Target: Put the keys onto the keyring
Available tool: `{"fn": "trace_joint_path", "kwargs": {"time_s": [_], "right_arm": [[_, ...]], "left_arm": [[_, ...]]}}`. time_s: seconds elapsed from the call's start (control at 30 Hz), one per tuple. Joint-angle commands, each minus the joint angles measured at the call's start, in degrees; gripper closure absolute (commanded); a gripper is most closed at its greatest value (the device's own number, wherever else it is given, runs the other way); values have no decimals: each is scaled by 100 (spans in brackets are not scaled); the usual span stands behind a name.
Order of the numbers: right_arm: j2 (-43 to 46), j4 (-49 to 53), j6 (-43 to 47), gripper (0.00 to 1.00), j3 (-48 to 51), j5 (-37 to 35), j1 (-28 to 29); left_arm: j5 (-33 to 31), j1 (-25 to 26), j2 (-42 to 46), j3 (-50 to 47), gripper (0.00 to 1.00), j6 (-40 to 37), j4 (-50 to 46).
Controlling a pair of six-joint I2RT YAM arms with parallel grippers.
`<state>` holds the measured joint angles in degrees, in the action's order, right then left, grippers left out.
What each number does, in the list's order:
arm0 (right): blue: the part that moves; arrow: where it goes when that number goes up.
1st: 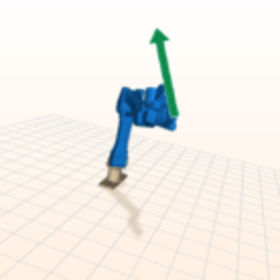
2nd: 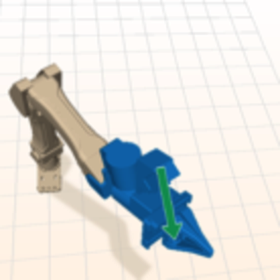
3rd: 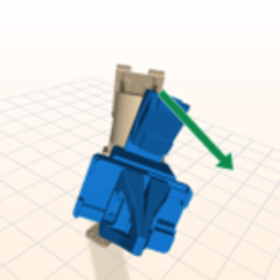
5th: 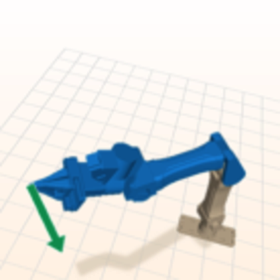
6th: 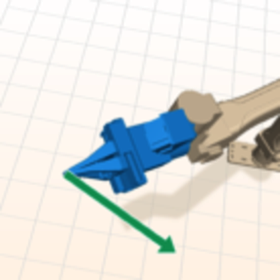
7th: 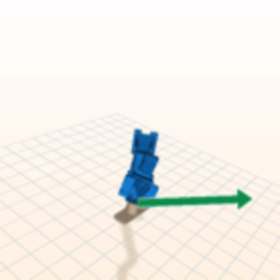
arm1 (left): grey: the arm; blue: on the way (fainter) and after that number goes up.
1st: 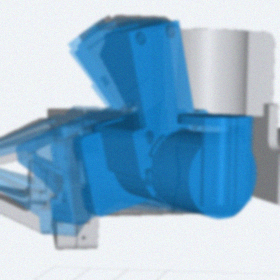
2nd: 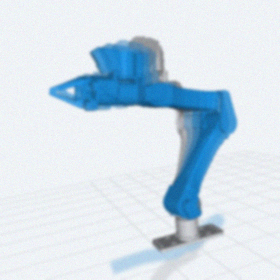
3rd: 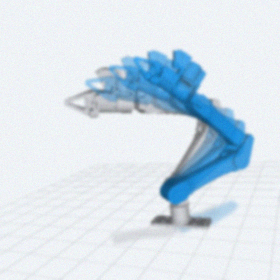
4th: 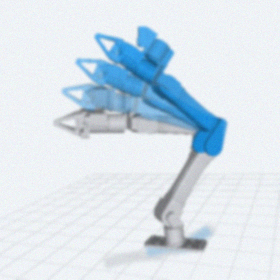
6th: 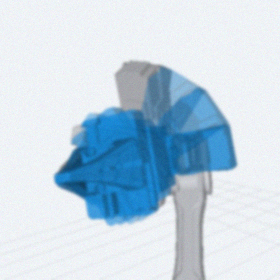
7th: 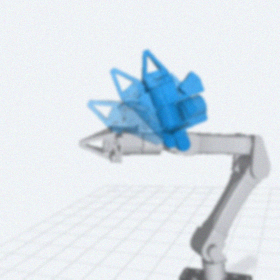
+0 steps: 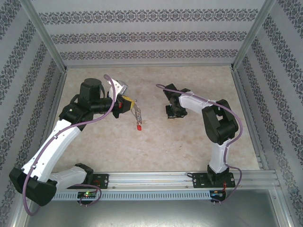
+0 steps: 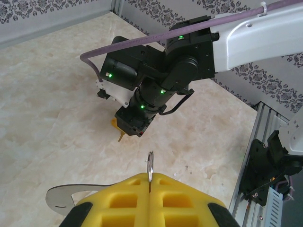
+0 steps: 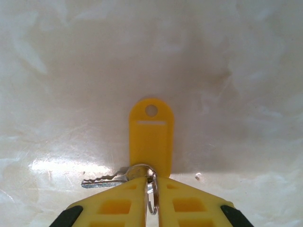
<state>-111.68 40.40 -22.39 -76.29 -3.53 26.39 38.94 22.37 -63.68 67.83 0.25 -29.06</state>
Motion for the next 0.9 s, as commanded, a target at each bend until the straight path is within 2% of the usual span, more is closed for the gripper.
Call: {"fn": "trace_joint_path", "kwargs": {"time_s": [0.0, 0.27, 0.6, 0.73, 0.87], "right_arm": [[17, 3, -20, 85, 79, 80, -3], [14, -3, -36, 85, 97, 85, -11], [65, -4, -12, 93, 115, 105, -81], [218, -68, 62, 99, 119, 151, -75], [684, -414, 242, 100, 286, 335, -38]], "left_arm": [[61, -81, 110, 208, 100, -52, 197], [63, -83, 67, 263, 100, -87, 175], [16, -77, 39, 356, 100, -200, 63], [16, -82, 23, 360, 100, -201, 68], [54, -83, -2, 389, 100, -240, 51]]}}
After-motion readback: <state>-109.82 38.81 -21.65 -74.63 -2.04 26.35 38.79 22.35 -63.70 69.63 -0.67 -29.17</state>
